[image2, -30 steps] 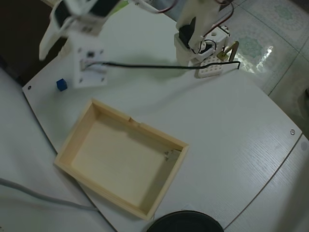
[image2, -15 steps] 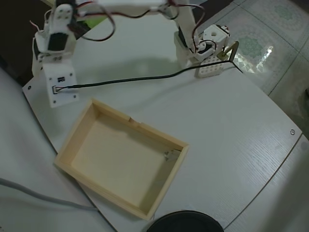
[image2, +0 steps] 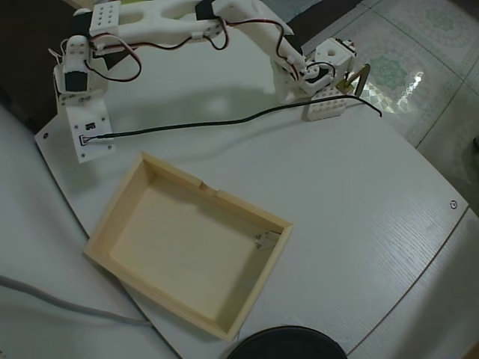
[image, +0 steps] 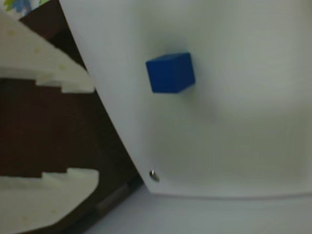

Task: Pick up the small blue cube and put it into the box

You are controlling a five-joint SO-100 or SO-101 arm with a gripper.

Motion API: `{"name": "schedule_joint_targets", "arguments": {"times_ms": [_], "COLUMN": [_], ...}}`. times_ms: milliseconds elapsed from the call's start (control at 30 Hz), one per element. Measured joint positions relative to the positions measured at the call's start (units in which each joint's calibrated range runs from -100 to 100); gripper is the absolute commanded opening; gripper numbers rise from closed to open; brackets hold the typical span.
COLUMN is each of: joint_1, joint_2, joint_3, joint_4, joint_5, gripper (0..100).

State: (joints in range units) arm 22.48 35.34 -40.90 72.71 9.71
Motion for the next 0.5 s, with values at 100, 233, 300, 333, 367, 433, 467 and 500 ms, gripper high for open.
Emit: {"name": "schedule_joint_targets", "arguments": {"times_ms": [100,233,300,333,367,433,467,500], "joint_1": [0.6,0.6,0.7,0.8,1.0,1.1,1.2,1.2], "joint_2": [1.7,3.9,5.4,6.1,6.9,8.0,8.3,8.6], "joint_3": [-0.2,-0.5,-0.5,-0.5,-0.5,-0.5,-0.5,-0.5], "joint_4": [0.0,0.0,0.0,0.0,0.0,0.0,0.0,0.0], "joint_5": [1.1,2.2,2.5,2.7,2.7,2.7,2.7,2.7], "gripper": [15,15,15,15,15,15,15,15]}}
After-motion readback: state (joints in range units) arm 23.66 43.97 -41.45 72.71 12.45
